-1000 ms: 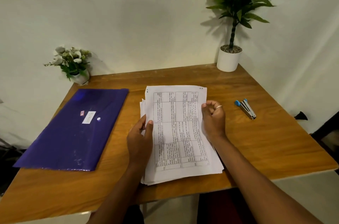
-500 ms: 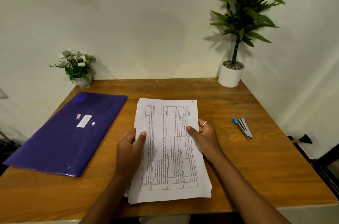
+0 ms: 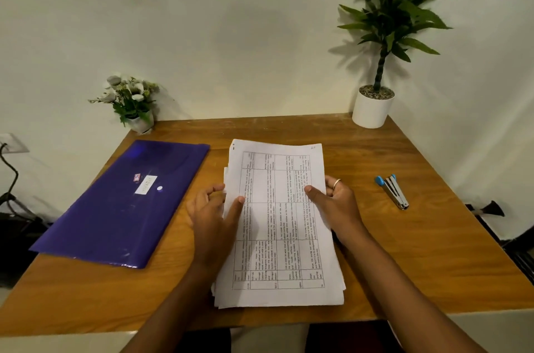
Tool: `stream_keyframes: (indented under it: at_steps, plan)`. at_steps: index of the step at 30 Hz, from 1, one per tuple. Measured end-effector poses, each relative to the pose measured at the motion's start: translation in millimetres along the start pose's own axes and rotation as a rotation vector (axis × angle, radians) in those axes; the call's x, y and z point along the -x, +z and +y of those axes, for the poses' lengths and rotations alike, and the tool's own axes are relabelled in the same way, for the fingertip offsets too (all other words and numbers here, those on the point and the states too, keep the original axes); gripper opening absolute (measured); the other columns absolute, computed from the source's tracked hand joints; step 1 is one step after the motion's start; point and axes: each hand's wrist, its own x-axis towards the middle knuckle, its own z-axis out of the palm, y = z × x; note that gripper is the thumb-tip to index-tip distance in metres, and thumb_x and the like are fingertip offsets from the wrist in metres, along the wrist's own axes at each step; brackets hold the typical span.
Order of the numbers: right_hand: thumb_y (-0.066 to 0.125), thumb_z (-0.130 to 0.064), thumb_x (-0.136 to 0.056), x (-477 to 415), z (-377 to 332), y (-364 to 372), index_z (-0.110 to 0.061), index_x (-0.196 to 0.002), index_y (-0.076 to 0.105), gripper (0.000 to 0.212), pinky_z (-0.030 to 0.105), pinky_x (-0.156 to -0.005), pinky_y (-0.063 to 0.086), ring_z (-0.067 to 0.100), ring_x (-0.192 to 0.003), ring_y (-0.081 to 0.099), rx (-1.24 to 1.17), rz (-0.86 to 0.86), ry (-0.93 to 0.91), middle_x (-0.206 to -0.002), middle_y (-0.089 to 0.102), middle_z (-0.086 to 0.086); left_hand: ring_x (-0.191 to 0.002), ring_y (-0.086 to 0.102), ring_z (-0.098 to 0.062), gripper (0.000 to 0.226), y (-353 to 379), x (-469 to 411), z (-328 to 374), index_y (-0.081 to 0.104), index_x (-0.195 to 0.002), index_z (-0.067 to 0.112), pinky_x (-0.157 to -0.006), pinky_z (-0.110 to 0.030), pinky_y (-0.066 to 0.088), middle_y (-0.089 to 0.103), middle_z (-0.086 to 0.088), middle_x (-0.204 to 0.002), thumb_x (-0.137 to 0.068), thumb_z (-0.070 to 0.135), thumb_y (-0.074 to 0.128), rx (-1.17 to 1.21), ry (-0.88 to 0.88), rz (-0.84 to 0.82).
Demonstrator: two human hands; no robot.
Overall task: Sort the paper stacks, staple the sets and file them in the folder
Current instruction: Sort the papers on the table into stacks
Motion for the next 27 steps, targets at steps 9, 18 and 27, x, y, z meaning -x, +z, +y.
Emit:
stream_keyframes:
  at_steps: [9,18,27]
  plan:
    - [0.056,0.002,-0.095,12,-25,24,-0.015,-0.125,0.059,0.034,0.042,-0.069,0.062,0.027,-0.093,0.075,-0.235,-0.143,0.15,-0.111,0.077,0.009,-0.071,0.061,-0.001,0.022,-74,-41,21,0.064,-0.084,0.026,-0.062,-0.024,0.045,0.065,0.016,-0.079,-0.104,0.026,0.055,0.041,-0.175,-0.295]
    - [0.067,-0.014,-0.095,18,-27,44,-0.019,-0.124,0.064,0.029,0.033,-0.061,0.055,0.027,-0.084,0.074,0.075,-0.307,0.172,-0.103,0.078,0.006,-0.075,0.05,-0.013,0.029,-141,-94,-8,0.05,-0.075,0.025,-0.074,-0.031,0.042,0.058,0.006,-0.083,-0.101,0.011,0.051,-0.682,0.049,-0.61]
    - [0.082,-0.05,-0.08,10,30,29,-0.021,-0.147,0.047,0.081,0.046,-0.107,0.04,0.028,-0.142,0.03,0.939,0.143,-0.062,-0.154,0.039,0.005,-0.108,0.053,-0.021,0.013,-148,-103,-82,0.054,-0.097,0.028,-0.102,-0.046,0.031,0.058,0.007,-0.104,-0.101,0.022,0.043,-1.108,0.076,-0.622]
